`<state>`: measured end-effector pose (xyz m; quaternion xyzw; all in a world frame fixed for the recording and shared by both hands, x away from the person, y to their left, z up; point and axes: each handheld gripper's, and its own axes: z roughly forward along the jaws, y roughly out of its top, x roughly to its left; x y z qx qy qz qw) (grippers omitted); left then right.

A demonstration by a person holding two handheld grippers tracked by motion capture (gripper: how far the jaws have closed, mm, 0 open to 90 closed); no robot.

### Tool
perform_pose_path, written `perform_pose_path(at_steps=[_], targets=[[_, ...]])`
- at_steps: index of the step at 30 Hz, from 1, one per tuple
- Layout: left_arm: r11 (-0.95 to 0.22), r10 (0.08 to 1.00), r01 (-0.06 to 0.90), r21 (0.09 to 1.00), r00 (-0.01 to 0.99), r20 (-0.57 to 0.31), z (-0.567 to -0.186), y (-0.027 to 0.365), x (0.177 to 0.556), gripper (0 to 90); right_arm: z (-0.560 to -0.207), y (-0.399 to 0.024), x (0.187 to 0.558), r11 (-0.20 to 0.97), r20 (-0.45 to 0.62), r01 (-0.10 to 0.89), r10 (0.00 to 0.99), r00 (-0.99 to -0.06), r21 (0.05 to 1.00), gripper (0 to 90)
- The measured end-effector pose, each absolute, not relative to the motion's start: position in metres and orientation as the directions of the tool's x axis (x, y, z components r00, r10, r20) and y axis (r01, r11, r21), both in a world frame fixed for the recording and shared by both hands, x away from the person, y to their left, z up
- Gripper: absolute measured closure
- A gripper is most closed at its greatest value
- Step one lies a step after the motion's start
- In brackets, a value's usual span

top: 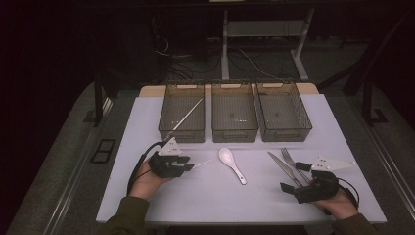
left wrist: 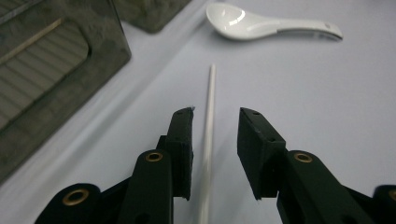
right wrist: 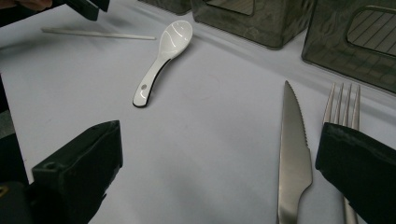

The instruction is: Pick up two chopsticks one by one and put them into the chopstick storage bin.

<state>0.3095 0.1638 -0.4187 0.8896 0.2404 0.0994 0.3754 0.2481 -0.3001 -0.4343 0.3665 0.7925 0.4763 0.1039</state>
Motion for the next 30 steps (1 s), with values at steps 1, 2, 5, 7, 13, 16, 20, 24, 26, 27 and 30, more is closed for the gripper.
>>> perform_pose_path(at_steps=[1, 2, 5, 7, 13, 16, 20, 24, 26, 27, 30], targets=[[-0.606, 0.501, 0.352, 0.714, 0.865, -0.001, -0.420, 0.167, 0.307, 65.4, -0.434, -0.300, 0.248, 0.277, 0.186, 0.482, 0.680, -0.710, 0.831, 0.8], [-0.606, 0.502, 0.355, 0.712, 0.865, -0.005, -0.421, 0.171, 0.305, 65.9, -0.434, -0.300, 0.248, 0.276, 0.187, 0.484, 0.680, -0.709, 0.830, 0.8], [-0.605, 0.509, 0.366, 0.707, 0.860, -0.010, -0.425, 0.181, 0.301, 67.0, -0.434, -0.299, 0.247, 0.273, 0.188, 0.486, 0.683, -0.706, 0.830, 0.8], [-0.599, 0.523, 0.385, 0.702, 0.852, -0.021, -0.429, 0.187, 0.300, 69.2, -0.434, -0.299, 0.247, 0.274, 0.187, 0.486, 0.684, -0.705, 0.830, 0.8], [-0.604, 0.537, 0.412, 0.682, 0.843, -0.034, -0.437, 0.197, 0.303, 75.7, -0.434, -0.299, 0.247, 0.277, 0.185, 0.484, 0.683, -0.706, 0.830, 0.8], [-0.605, 0.534, 0.414, 0.681, 0.845, -0.039, -0.438, 0.197, 0.303, 76.9, -0.434, -0.299, 0.247, 0.274, 0.185, 0.484, 0.684, -0.706, 0.831, 0.8], [-0.612, 0.523, 0.411, 0.676, 0.851, -0.043, -0.441, 0.194, 0.303, 77.5, -0.434, -0.299, 0.247, 0.271, 0.188, 0.485, 0.683, -0.705, 0.832, 0.8], [-0.626, 0.516, 0.402, 0.669, 0.856, -0.032, -0.443, 0.193, 0.304, 79.9, -0.434, -0.299, 0.247, 0.270, 0.189, 0.485, 0.684, -0.705, 0.832, 0.8], [-0.636, 0.512, 0.391, 0.665, 0.859, -0.016, -0.443, 0.191, 0.303, 80.6, -0.434, -0.300, 0.247, 0.269, 0.188, 0.484, 0.684, -0.705, 0.833, 0.8], [-0.638, 0.511, 0.390, 0.664, 0.859, -0.013, -0.443, 0.191, 0.303, 81.0, -0.434, -0.300, 0.247, 0.269, 0.188, 0.484, 0.685, -0.704, 0.833, 0.8], [-0.634, 0.513, 0.395, 0.665, 0.858, -0.020, -0.443, 0.191, 0.302, 83.1, -0.434, -0.299, 0.247, 0.272, 0.189, 0.487, 0.685, -0.704, 0.830, 0.8]])
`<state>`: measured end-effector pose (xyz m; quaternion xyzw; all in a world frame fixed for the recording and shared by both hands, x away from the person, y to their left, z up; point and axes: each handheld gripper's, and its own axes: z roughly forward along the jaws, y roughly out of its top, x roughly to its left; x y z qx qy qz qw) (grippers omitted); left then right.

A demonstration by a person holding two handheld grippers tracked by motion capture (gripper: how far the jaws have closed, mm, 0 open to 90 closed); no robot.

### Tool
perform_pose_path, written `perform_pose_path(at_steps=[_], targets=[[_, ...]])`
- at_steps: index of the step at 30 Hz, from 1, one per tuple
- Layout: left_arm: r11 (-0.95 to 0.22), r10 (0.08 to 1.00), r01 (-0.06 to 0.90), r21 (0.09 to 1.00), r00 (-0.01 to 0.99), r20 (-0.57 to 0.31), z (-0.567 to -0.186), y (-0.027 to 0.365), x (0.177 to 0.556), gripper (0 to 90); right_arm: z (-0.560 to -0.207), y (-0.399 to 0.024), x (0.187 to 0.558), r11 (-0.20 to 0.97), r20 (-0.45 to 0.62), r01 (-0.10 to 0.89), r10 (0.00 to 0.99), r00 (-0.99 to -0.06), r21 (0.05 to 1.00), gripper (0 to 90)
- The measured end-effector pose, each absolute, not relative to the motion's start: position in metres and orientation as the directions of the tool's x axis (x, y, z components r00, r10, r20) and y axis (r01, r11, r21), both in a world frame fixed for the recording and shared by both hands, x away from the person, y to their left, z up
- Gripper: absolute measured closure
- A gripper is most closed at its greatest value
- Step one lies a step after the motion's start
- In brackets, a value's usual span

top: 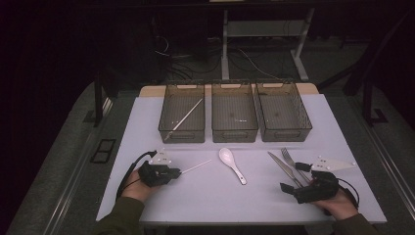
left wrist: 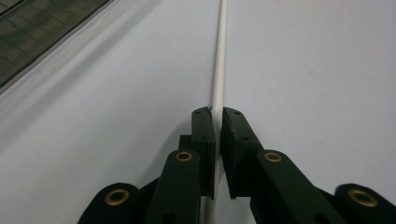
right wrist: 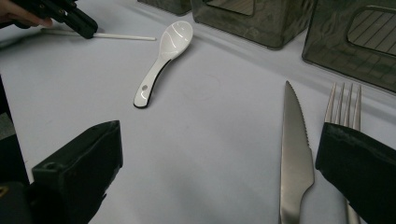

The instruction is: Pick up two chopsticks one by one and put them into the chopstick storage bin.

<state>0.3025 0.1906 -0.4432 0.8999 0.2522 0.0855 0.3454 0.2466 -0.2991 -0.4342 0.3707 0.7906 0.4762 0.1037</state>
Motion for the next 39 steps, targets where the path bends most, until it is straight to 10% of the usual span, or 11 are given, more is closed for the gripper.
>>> perform_pose_path(at_steps=[39], targets=[[-0.576, 0.516, 0.403, 0.711, 0.854, -0.066, -0.411, 0.183, 0.296, 84.7, -0.441, -0.285, 0.262, 0.291, 0.153, 0.437, 0.659, -0.736, 0.851, 0.8]])
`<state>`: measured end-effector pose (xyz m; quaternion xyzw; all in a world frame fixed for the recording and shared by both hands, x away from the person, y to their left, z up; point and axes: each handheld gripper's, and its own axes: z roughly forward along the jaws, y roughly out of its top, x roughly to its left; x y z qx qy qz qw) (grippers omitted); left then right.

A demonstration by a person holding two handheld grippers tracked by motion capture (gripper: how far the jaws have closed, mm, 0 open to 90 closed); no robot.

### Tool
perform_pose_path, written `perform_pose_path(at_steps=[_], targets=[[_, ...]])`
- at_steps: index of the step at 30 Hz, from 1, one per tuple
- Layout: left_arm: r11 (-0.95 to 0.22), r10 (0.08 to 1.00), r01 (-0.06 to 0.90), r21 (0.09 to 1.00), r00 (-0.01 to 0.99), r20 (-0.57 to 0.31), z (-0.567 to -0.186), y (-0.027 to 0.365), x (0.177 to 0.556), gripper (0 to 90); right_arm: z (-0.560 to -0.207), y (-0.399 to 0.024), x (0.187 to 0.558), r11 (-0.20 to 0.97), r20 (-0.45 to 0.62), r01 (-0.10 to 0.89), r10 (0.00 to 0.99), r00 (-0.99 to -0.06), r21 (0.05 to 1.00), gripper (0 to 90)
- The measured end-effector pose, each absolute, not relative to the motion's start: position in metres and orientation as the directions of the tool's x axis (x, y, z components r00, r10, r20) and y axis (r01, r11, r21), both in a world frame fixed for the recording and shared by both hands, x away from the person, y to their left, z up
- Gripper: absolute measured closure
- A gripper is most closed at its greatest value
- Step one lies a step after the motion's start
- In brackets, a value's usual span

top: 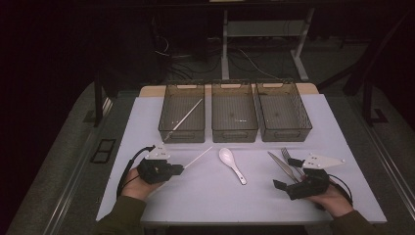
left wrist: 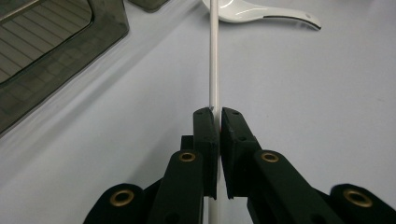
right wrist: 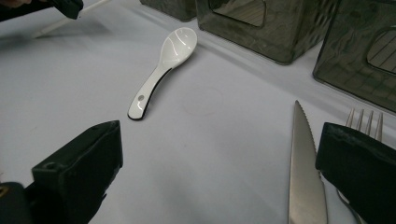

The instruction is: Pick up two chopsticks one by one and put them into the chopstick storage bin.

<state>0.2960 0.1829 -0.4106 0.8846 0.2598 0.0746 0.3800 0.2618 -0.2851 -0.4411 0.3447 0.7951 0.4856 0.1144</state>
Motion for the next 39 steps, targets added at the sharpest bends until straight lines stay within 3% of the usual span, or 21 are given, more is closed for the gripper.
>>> perform_pose_path(at_steps=[21, 39], targets=[[-0.498, 0.547, 0.370, 0.784, 0.836, -0.047, -0.375, 0.180, 0.313, 84.7, -0.440, -0.286, 0.258, 0.292, 0.150, 0.439, 0.665, -0.732, 0.850, 0.8], [-0.480, 0.567, 0.336, 0.810, 0.824, -0.005, -0.327, 0.166, 0.361, 85.1, -0.440, -0.288, 0.258, 0.280, 0.156, 0.445, 0.673, -0.723, 0.851, 0.8]])
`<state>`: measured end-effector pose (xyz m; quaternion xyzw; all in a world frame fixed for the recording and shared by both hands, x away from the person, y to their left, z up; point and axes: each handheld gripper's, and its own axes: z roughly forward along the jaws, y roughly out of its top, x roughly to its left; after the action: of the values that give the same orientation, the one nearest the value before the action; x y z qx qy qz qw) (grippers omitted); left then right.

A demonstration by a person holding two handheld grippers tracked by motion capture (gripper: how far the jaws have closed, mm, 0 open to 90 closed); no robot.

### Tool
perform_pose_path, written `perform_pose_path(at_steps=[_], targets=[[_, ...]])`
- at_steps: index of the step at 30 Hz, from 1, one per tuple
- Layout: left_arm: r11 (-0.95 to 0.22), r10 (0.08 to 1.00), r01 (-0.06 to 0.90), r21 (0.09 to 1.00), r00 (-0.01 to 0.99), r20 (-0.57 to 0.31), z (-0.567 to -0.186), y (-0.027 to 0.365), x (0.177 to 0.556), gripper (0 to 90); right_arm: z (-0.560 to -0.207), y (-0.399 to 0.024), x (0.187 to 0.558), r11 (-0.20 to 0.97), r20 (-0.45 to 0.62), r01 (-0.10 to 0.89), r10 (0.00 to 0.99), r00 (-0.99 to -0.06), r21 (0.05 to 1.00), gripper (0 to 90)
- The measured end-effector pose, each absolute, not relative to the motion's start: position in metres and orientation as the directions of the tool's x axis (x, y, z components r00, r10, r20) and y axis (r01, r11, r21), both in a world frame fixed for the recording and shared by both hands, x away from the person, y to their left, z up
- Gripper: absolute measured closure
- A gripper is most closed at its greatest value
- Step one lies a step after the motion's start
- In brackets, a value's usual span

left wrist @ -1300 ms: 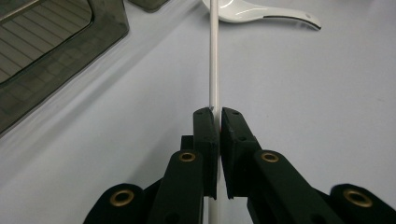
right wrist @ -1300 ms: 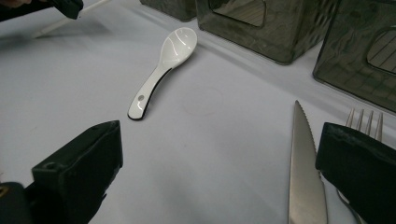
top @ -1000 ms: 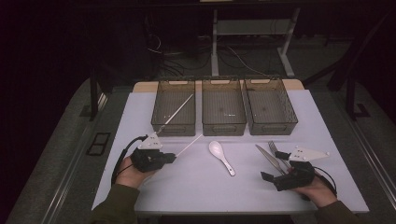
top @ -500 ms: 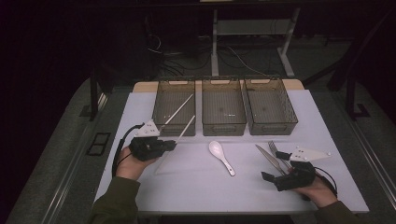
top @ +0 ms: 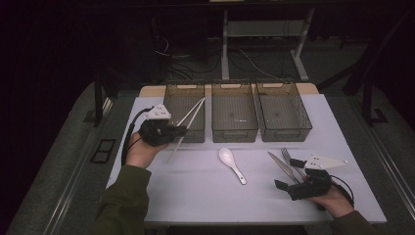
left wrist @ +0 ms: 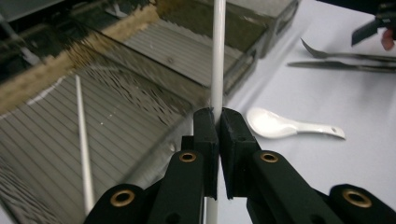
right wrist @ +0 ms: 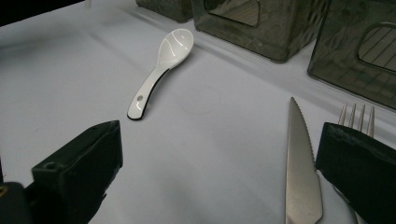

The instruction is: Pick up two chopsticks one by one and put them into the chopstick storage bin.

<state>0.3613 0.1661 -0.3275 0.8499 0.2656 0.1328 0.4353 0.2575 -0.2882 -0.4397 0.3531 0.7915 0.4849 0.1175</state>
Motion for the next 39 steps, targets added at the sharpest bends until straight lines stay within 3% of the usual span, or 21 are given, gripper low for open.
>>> perform_pose_path(at_steps=[17, 25, 32, 39], targets=[[-0.468, 0.636, 0.309, 0.828, 0.769, 0.073, -0.283, 0.155, 0.436, 85.1, -0.440, -0.289, 0.257, 0.273, 0.162, 0.445, 0.672, -0.722, 0.853, 0.8], [-0.469, 0.679, 0.378, 0.798, 0.732, 0.053, -0.309, 0.153, 0.460, 85.1, -0.439, -0.290, 0.257, 0.272, 0.164, 0.443, 0.667, -0.726, 0.854, 0.8], [-0.522, 0.684, 0.414, 0.746, 0.726, 0.076, -0.336, 0.148, 0.465, 85.1, -0.439, -0.290, 0.256, 0.270, 0.166, 0.442, 0.666, -0.727, 0.855, 0.8], [-0.515, 0.709, 0.473, 0.715, 0.704, 0.044, -0.357, 0.153, 0.469, 85.0, -0.439, -0.290, 0.256, 0.273, 0.164, 0.442, 0.665, -0.728, 0.855, 0.8]])
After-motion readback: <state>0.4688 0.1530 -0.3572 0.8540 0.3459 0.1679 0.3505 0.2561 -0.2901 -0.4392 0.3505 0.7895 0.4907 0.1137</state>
